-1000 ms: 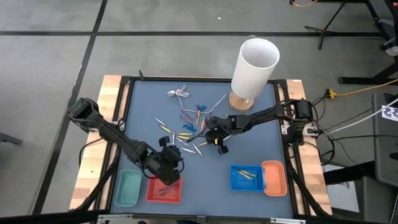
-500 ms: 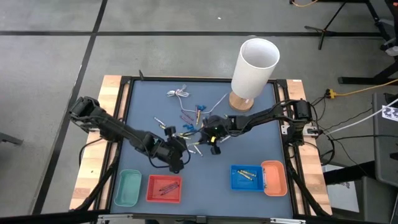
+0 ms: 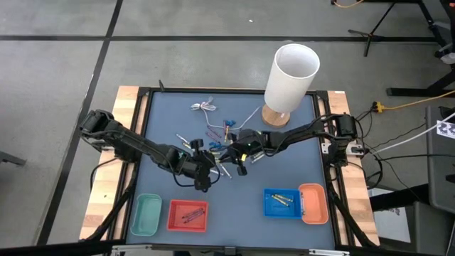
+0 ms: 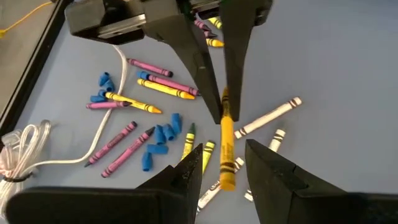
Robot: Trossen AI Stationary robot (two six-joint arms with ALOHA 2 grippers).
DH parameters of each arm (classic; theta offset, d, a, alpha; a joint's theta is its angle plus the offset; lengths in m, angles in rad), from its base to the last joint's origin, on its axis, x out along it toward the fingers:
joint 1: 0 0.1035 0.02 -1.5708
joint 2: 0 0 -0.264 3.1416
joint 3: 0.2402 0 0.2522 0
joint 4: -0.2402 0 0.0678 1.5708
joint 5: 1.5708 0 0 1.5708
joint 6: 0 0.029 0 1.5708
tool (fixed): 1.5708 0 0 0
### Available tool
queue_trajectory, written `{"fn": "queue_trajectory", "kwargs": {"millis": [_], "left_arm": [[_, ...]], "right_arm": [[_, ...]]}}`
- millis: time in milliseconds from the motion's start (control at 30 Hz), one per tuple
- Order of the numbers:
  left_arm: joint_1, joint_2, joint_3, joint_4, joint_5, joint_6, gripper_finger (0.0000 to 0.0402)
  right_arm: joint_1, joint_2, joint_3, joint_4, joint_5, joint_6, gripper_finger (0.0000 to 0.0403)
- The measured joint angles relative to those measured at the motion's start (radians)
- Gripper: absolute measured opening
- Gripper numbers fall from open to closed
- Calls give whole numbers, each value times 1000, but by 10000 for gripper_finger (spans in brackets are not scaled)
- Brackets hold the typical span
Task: Sort crayons
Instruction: Put the yellow crayon into the green bin
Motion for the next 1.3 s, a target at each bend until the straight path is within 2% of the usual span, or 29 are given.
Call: {"fn": "queue_trajectory", "kwargs": {"millis": [233, 433, 667, 767, 1000, 1300], "left_arm": [[26, 0, 0, 0, 7, -17, 105], [51, 0, 0, 0, 109, -53, 105], [67, 0, 0, 0, 112, -71, 103], [73, 0, 0, 0, 124, -71, 91], [101, 0, 0, -1, 233, -71, 52], [107, 0, 0, -2, 231, -71, 13]], "right_arm": [[0, 0, 0, 28, 0, -4, 33], [0, -1, 0, 45, 0, -29, 33], [0, -1, 0, 45, 0, -34, 33], [0, -1, 0, 45, 0, -34, 33], [0, -1, 0, 45, 0, -34, 33], [0, -1, 1, 43, 0, -34, 33]]}}
